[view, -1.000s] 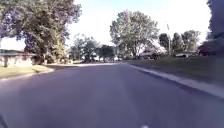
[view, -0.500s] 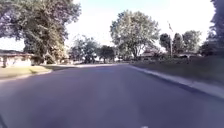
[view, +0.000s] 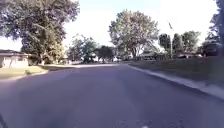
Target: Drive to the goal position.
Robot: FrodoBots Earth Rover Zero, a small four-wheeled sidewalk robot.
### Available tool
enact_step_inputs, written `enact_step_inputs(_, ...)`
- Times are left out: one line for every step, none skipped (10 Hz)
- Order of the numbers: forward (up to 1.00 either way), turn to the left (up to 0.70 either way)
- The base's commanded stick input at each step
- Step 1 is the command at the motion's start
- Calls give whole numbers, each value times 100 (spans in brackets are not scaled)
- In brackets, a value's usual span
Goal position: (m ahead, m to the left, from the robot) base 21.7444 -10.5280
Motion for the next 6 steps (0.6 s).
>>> enact_step_inputs(100, 0)
enact_step_inputs(100, 0)
enact_step_inputs(100, 0)
enact_step_inputs(100, 0)
enact_step_inputs(100, 0)
enact_step_inputs(100, 0)
